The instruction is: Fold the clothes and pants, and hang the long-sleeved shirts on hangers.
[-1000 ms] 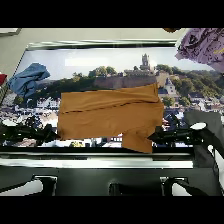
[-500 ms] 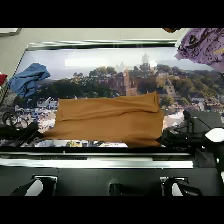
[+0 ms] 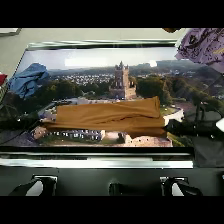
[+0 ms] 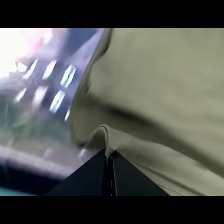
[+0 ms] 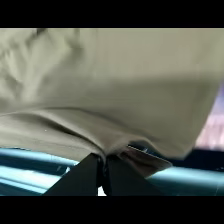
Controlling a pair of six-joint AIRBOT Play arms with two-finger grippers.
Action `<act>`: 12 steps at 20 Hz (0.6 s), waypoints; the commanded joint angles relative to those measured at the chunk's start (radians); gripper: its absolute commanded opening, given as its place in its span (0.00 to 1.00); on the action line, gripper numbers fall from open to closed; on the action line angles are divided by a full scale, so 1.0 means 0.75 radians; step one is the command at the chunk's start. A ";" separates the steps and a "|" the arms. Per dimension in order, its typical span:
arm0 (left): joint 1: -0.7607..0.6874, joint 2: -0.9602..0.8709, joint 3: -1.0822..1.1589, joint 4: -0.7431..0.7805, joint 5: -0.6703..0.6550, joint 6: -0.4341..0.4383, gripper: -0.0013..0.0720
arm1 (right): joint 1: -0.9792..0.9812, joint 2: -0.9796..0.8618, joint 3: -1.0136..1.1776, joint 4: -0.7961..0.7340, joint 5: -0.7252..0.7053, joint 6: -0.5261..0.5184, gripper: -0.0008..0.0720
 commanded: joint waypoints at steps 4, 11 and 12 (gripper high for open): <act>-0.155 -0.405 0.227 0.008 0.211 -0.020 0.04 | 0.127 -0.574 0.367 0.055 -0.198 -0.156 0.05; -0.191 -0.722 0.463 0.008 0.190 -0.022 0.04 | 0.233 -0.967 0.776 -0.109 -0.290 -0.015 0.05; -0.192 -0.751 0.472 0.008 0.184 -0.023 0.04 | 0.233 -1.006 0.798 -0.109 -0.294 -0.015 0.05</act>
